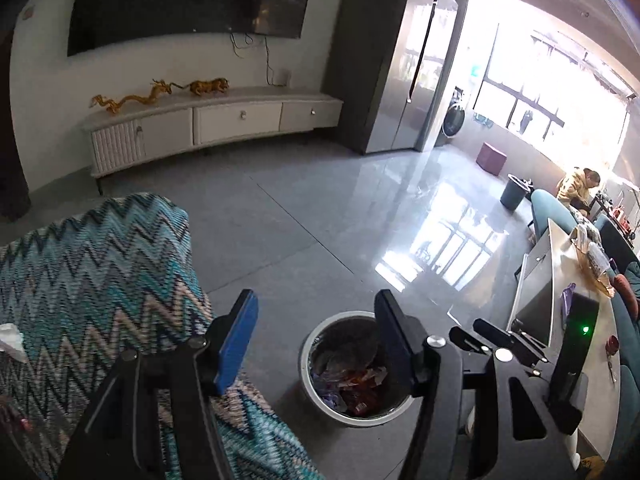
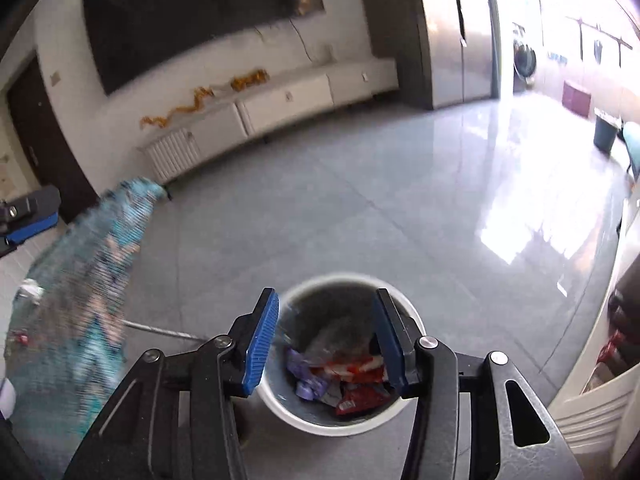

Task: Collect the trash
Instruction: 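Move both grippers back over the blanket toward the tissue and red wrapper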

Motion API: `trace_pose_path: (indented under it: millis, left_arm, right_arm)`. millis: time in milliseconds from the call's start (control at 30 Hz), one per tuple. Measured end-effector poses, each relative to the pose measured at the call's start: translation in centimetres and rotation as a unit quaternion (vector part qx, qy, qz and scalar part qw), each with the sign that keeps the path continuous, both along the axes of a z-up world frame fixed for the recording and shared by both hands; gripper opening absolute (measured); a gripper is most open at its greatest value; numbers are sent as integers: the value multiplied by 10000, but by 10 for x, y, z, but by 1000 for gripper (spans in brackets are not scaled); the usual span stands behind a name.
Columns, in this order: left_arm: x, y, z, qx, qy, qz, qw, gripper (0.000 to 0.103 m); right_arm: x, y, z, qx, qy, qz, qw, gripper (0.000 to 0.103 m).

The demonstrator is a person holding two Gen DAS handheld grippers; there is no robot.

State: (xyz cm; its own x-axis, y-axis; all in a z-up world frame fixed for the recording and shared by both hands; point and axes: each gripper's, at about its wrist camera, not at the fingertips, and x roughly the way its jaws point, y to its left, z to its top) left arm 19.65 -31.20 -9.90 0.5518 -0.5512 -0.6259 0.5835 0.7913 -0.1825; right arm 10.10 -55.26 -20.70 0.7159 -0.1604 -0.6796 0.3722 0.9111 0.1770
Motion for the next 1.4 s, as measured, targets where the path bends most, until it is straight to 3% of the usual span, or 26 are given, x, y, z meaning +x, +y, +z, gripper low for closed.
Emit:
trace_pose_path:
  millis: [100, 267, 533, 767, 900, 1033, 1400]
  left_arm:
    - [-16, 41, 24, -25, -368, 233, 9990, 60]
    - [-36, 118, 51, -4, -850, 769, 9934, 70]
    - [-51, 230, 57, 488, -1267, 1829, 9737, 71]
    - [-50, 294, 38, 996, -1415, 2712, 9468, 71]
    - [-45, 314, 27, 1149, -1380, 2958, 9382, 71]
    - [-37, 324, 15, 1213, -1270, 3040, 9363, 71]
    - [1, 336, -19, 1186, -895, 2926, 9446, 71]
  right_arm:
    - [-8, 24, 34, -131, -305, 161, 9993, 54]
    - [-14, 84, 90, -347, -776, 644, 9943, 59]
    - [-4, 172, 130, -504, -1063, 1433, 9827, 67]
    - [25, 246, 128, -587, -964, 2196, 9690, 67]
    - [41, 280, 118, -572, -832, 2505, 9628, 67]
    - [58, 306, 104, -579, -684, 2784, 9563, 67]
    - [116, 353, 69, -442, -388, 3294, 9424, 67]
